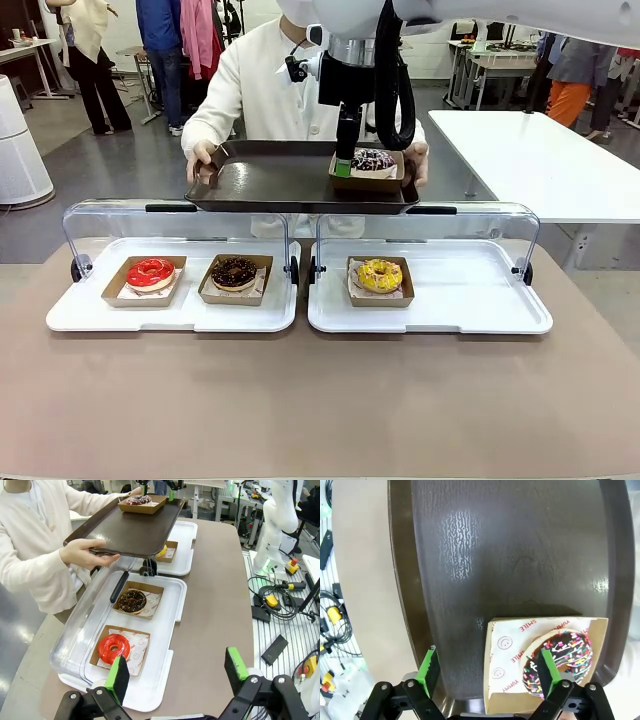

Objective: Provide the desired donut to the person.
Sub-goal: Place the picked Paper togo box onto the Handle tray extended by the person.

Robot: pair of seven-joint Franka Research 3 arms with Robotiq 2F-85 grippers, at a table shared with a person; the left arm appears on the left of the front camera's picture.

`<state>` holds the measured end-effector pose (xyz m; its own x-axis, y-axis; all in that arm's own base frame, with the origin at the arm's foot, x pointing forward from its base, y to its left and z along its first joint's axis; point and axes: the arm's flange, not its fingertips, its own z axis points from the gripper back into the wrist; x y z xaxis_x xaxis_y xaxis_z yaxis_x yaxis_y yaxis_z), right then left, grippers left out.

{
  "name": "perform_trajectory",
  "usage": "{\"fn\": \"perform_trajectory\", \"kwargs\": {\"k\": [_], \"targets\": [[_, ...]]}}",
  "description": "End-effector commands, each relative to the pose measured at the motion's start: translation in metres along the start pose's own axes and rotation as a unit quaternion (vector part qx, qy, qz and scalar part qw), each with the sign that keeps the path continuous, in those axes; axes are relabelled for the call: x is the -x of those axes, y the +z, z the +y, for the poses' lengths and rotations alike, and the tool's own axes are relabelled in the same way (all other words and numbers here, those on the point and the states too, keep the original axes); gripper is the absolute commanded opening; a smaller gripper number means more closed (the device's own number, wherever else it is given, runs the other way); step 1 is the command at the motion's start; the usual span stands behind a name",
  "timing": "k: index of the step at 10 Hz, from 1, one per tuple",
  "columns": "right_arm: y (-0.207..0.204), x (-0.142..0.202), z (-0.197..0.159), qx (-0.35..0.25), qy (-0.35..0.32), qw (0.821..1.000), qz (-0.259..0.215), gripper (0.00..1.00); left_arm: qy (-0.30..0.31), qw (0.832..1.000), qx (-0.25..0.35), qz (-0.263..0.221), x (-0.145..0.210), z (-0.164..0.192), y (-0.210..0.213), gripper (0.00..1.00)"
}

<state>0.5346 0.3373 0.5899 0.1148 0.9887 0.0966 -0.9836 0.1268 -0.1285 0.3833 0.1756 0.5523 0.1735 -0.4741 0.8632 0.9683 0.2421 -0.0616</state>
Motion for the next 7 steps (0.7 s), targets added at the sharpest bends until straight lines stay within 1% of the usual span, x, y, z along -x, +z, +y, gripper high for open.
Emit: {"fn": "perform_trajectory", "kwargs": {"k": [1,2,3,5,6,7], "targets": [[0.009,0.011,0.005,-0.010,0.029,0.999,-0.009,1.00,-0.005,1.000,0.001,-0.001,0.000,-0.001,0.001,1.00],[0.015,0.023,0.011,-0.030,0.045,0.998,-0.012,1.00,-0.005,1.000,0.001,-0.001,0.000,-0.001,0.001,1.00],[0.024,0.044,0.019,-0.040,0.058,0.997,-0.020,1.00,-0.005,1.000,0.001,-0.001,0.000,-0.001,0.001,1.00],[0.037,0.113,0.037,-0.051,0.064,0.997,-0.006,1.00,-0.005,1.000,0.001,-0.001,0.000,-0.001,0.001,1.00],[0.037,0.154,0.039,-0.056,0.051,0.997,-0.006,1.00,-0.005,1.000,0.001,-0.001,0.000,-0.001,0.001,1.00],[0.036,0.191,0.039,-0.047,0.032,0.998,-0.004,1.00,-0.005,1.000,0.001,-0.001,0.000,-0.001,0.001,1.00]]}}
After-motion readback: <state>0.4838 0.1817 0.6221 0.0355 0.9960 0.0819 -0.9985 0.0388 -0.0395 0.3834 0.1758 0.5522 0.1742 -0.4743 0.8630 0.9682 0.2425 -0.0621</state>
